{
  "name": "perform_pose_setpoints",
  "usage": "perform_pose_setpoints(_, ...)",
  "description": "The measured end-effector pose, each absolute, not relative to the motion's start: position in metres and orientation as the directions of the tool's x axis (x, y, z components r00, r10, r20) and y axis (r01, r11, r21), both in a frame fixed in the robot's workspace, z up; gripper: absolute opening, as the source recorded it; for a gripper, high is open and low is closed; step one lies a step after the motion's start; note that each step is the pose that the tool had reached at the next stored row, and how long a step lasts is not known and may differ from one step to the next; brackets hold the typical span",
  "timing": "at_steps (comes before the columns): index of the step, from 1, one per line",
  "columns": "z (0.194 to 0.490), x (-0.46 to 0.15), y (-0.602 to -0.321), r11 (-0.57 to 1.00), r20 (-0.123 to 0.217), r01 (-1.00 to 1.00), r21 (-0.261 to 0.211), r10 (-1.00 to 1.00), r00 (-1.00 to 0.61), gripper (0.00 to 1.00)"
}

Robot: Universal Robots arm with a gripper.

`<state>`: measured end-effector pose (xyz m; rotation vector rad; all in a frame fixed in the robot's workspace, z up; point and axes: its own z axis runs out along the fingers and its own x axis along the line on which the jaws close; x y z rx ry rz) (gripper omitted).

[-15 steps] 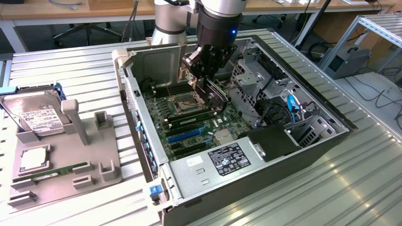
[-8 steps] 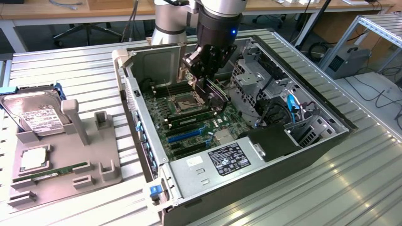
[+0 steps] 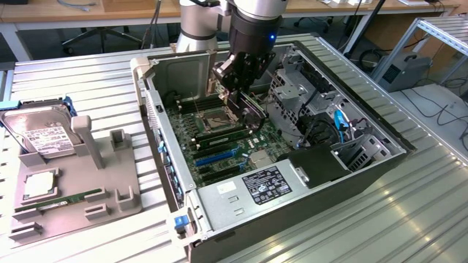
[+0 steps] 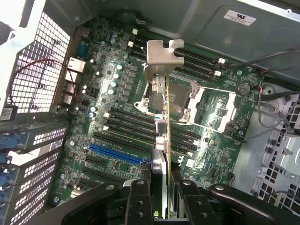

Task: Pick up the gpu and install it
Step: 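Insert the gpu into the slot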

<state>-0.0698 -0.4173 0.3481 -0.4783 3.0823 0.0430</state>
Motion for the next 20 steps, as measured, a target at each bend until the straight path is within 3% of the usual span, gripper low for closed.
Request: perform_pose_setpoints(20, 0.3479, -0.0698, -0.4173, 0.943, -0.026, -0.332, 0.024, -0.332, -0.943, 0.27)
